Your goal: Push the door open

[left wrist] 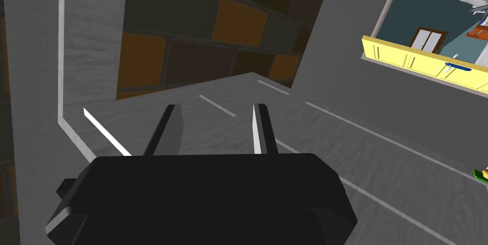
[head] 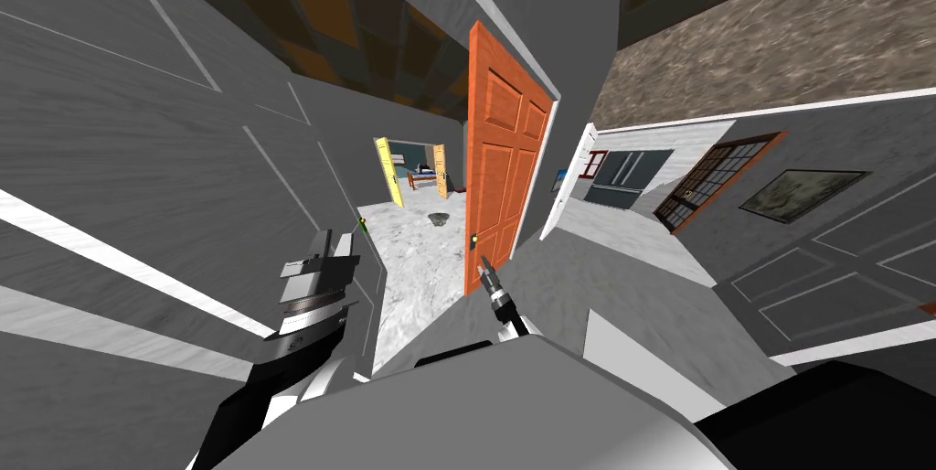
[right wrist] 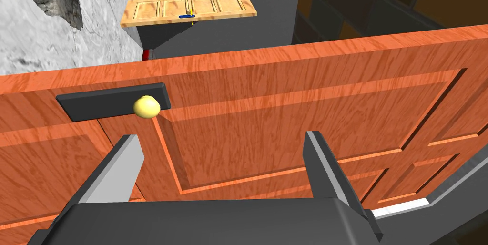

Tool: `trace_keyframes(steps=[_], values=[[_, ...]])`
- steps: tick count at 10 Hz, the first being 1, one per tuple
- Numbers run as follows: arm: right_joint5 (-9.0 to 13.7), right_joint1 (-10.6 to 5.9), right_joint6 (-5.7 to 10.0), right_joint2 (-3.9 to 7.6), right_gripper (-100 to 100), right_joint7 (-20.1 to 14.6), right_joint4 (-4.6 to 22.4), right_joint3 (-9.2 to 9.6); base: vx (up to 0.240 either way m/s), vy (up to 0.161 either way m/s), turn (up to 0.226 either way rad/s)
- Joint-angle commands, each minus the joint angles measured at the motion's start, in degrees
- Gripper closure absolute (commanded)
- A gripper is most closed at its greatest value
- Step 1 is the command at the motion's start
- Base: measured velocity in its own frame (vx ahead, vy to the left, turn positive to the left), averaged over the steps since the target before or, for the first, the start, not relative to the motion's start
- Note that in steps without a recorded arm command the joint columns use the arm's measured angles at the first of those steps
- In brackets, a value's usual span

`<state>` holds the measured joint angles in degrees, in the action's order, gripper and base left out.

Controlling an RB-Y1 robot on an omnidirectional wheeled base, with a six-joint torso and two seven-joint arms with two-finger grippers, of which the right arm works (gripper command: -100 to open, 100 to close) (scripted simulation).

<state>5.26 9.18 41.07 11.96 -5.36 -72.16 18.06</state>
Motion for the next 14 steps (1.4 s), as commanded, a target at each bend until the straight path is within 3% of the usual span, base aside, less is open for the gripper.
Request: trace_keyframes(steps=[1, 14], values=[[0.3, -0.66, 0.50, 0.25, -100, -0.1, 2.1, 0.68, 0.071, -0.091, 0.089], [2.5, -5.69, 3.17, 2.32, -100, -1.0, 16.4, 5.55, 0.072, -0.099, 0.081]])
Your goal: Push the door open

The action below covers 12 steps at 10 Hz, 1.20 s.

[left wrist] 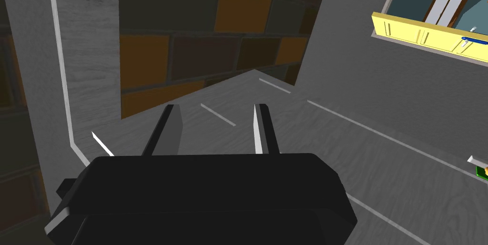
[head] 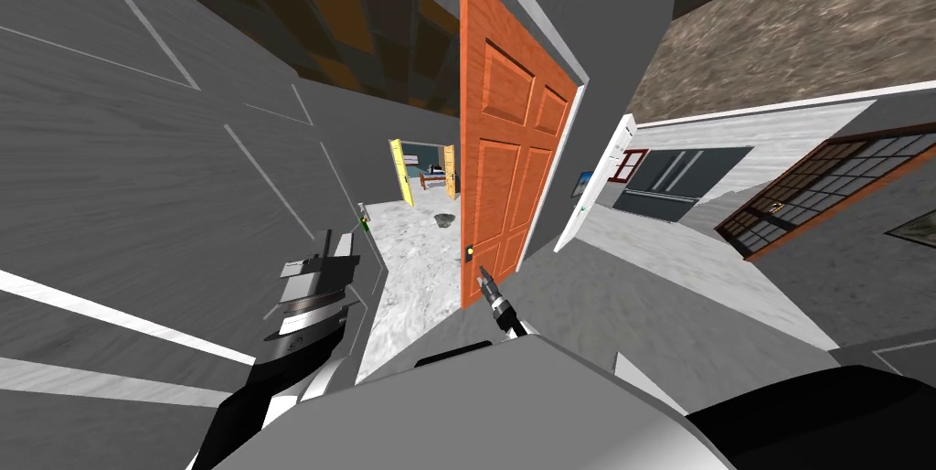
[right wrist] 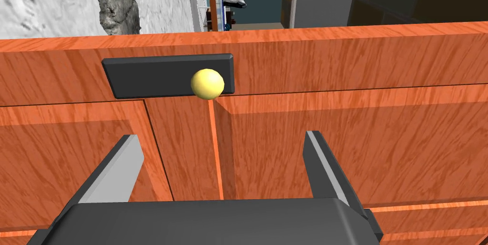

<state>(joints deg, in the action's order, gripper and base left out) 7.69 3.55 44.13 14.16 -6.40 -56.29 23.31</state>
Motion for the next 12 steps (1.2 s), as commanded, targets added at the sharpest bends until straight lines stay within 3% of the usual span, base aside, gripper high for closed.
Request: trace_keyframes(steps=[1, 4, 10, 12], values=[[0.3, -0.60, 0.40, 0.34, -100, -0.1, 2.1, 0.84, 0.125, -0.161, 0.122], [0.4, -1.03, 0.76, 0.01, -100, 0.0, 3.1, 0.71, 0.084, -0.062, 0.034], [0.5, -1.52, 1.41, -1.50, -100, 0.7, 5.2, -0.28, 0.198, 0.048, 0.039], [0.5, -1.51, 1.39, -1.53, -100, 0.7, 5.1, -0.31, 0.113, 0.019, 0.012]])
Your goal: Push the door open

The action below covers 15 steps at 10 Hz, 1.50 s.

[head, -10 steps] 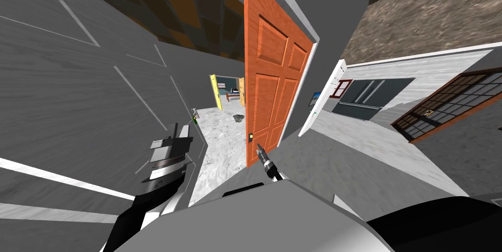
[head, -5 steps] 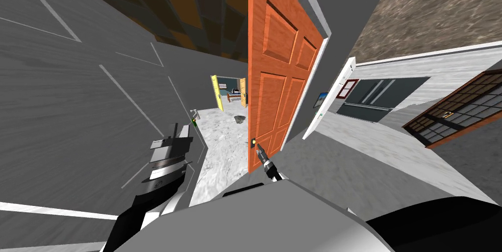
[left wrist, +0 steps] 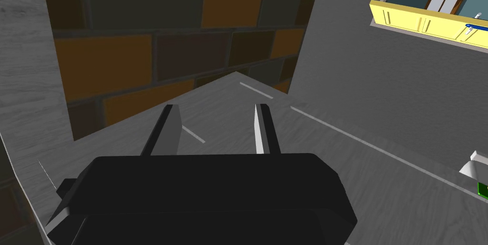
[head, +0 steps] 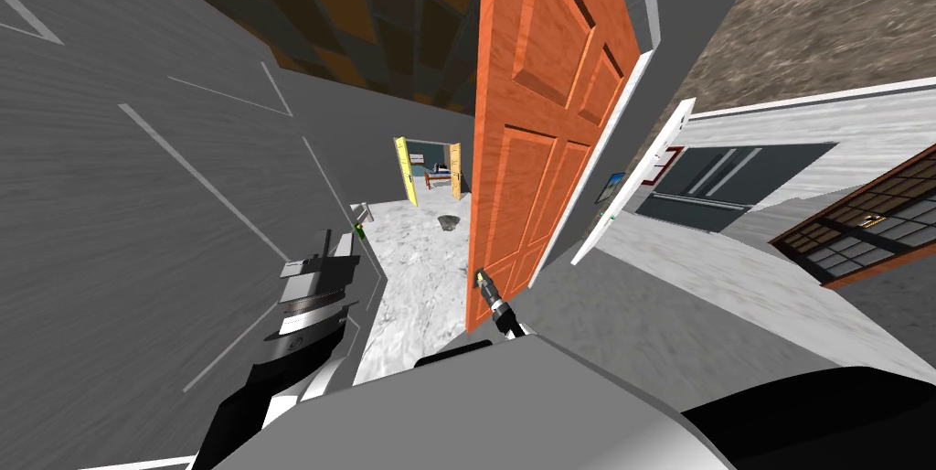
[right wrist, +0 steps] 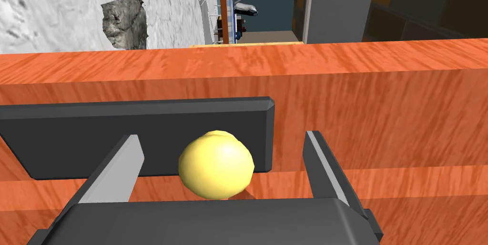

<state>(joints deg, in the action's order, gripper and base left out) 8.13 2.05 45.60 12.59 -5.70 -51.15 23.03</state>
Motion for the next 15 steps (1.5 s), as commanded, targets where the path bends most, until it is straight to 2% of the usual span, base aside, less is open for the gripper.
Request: trace_keyframes(steps=[1, 6, 11, 14, 15], values=[[0.0, -0.02, -0.07, 0.04, 100, 0.0, 0.0, -0.03, -0.014, -0.001, -0.002], [0.0, -0.02, -0.07, 0.04, 100, 0.0, 0.0, -0.03, -0.010, -0.002, 0.002], [0.6, -0.68, -0.40, -0.53, 100, 0.9, 1.2, -2.64, 0.134, 0.062, -0.027], [1.2, -1.29, -0.55, -1.06, 100, 1.6, 2.2, -4.99, 0.183, 0.088, -0.033], [1.2, -1.29, -0.55, -1.06, 100, 1.6, 2.2, -4.99, 0.132, 0.075, -0.034]])
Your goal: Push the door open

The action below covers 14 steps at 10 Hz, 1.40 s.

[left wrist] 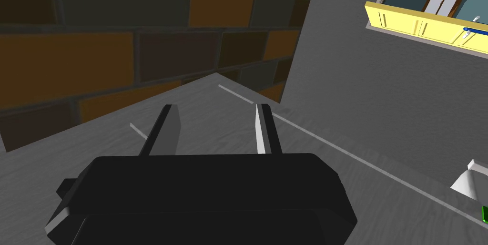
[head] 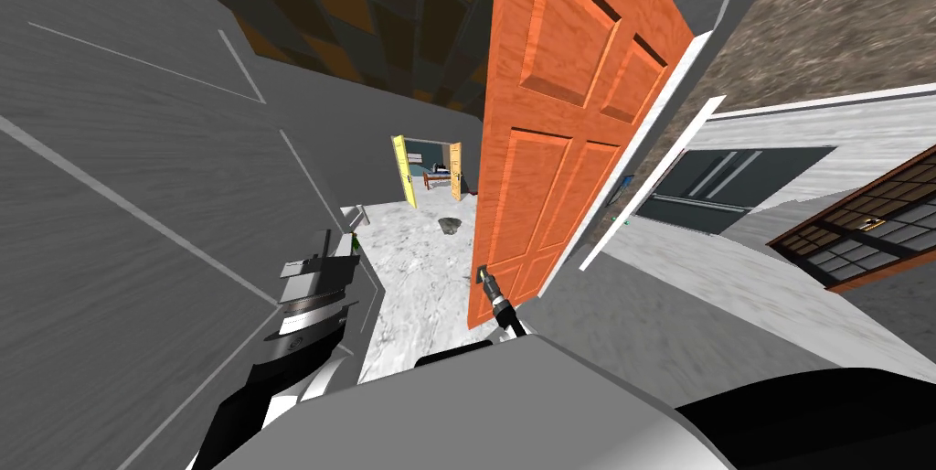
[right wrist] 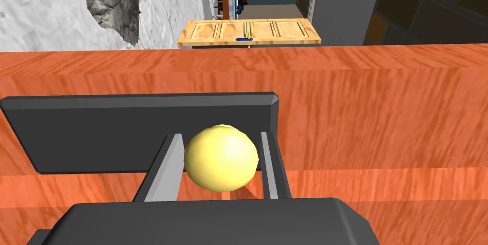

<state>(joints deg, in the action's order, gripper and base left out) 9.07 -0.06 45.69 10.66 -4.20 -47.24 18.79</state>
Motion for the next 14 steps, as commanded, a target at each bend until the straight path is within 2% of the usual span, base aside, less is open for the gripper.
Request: trace_keyframes(steps=[1, 2, 7, 13, 14], values=[[0.3, 0.82, -0.64, 0.87, 100, 0.1, -1.7, -0.76, 0.055, 0.026, 0.006], [0.6, 0.47, -0.73, 0.57, 100, 0.6, -1.2, -2.11, 0.112, 0.055, -0.050], [1.3, -0.27, -0.91, -0.08, 100, 1.5, 0.0, -5.00, 0.128, 0.082, -0.047], [2.4, -1.52, -1.21, -1.16, 100, 3.1, 2.0, -9.79, 0.144, 0.098, -0.051], [2.4, -1.52, -1.21, -1.16, 100, 3.1, 2.0, -9.79, 0.124, 0.067, -0.029]])
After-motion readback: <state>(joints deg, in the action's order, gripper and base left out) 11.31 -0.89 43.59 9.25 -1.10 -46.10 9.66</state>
